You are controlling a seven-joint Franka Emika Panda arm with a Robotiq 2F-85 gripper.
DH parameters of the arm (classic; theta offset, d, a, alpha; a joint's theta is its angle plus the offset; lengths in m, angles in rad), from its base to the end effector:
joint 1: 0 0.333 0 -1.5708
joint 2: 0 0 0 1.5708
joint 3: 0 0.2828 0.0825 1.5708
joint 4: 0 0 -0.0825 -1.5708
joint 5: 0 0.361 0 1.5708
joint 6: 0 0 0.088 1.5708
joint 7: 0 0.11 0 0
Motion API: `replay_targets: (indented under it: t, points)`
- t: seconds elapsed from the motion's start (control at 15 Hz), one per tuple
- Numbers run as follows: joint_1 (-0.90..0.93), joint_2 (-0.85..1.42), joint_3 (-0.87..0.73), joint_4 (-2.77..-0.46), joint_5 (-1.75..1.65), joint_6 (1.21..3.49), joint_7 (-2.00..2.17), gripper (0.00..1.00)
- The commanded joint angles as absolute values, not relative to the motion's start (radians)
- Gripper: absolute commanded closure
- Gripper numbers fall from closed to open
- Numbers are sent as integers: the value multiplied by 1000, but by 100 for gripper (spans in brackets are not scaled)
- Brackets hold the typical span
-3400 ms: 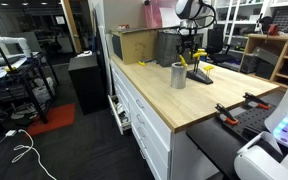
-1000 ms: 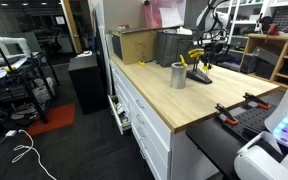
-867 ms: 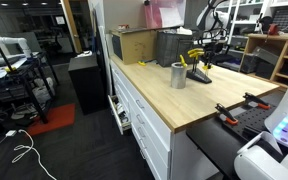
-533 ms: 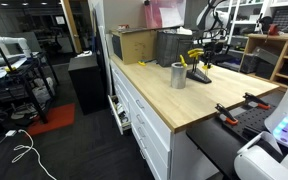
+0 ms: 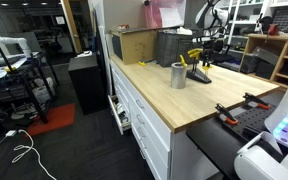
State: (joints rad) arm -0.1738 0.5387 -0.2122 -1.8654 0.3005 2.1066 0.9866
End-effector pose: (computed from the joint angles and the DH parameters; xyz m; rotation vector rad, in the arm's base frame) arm 0.5385 -0.2006 0.1971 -2.1948 2.1478 0.4637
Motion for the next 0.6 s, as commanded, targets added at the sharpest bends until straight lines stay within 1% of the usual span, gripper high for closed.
replay_targets:
  t: [0.0,0.07,0.13,0.2,0.27,0.53]
  points:
    - [-167,507,-217,-1880,282,2115,981,95]
    - [-167,506,-217,-1881,278,2116,981,99]
    - [-167,505,-217,-1880,276,2119,981,100]
    - [-167,502,-218,-1881,275,2121,981,100]
    - [-166,500,-218,-1883,273,2125,981,97]
    - [-164,476,-220,-1901,266,2136,973,97]
